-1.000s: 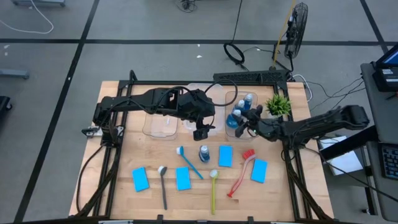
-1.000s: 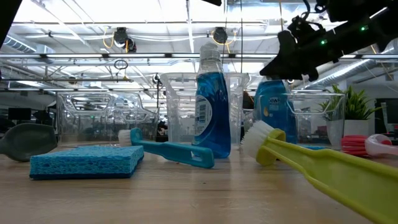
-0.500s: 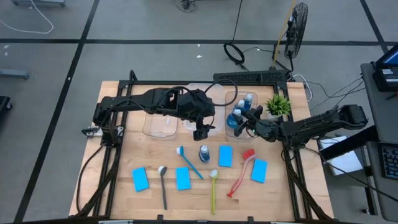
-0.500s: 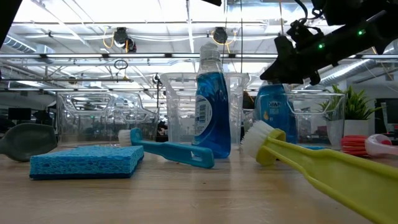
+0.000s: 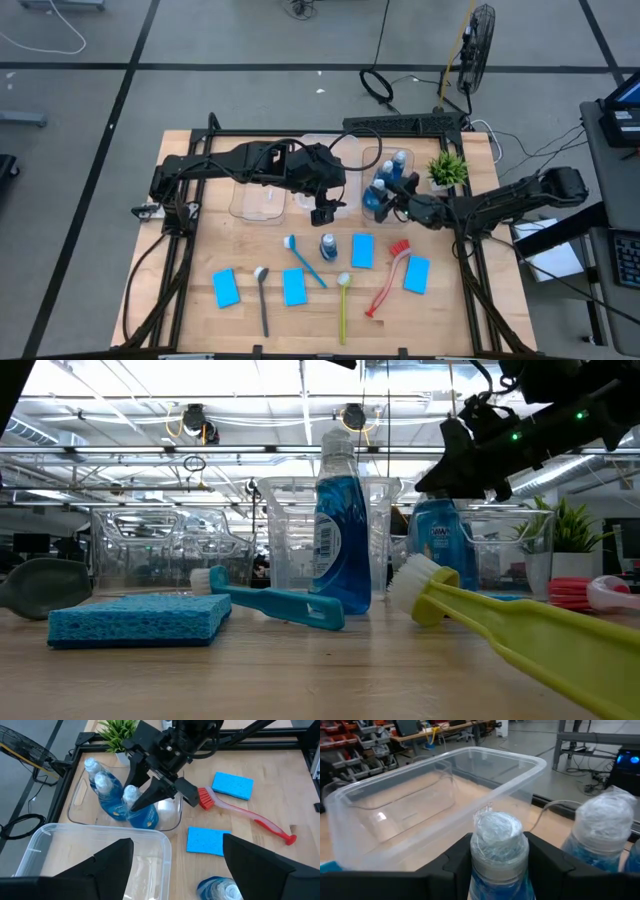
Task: Pick & Place Kitchen Sink Supplies
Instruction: Put the blue dishwashing liquid into the right transparent bin
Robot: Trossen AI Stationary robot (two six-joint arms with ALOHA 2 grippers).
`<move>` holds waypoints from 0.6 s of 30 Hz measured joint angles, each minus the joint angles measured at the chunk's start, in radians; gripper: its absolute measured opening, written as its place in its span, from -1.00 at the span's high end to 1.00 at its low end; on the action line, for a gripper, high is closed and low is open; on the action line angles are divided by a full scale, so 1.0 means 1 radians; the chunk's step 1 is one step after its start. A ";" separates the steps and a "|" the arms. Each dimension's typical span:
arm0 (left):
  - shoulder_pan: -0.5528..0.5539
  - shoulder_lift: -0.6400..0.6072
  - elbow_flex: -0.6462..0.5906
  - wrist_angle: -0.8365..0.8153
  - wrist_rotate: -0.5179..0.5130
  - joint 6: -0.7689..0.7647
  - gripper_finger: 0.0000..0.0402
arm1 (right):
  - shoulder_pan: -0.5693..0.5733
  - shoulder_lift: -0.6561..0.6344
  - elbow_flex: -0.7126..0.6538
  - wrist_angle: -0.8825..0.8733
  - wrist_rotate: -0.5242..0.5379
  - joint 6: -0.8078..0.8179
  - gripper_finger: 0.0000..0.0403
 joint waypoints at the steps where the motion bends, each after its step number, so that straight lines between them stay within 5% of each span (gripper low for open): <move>1: 0.000 0.000 0.000 0.000 0.000 0.000 -0.54 | 0.005 0.000 0.000 0.005 0.000 -0.001 0.24; 18: 0.000 0.000 0.000 -0.001 0.000 0.022 -0.57 | 0.026 -0.027 0.000 0.033 0.003 -0.028 0.05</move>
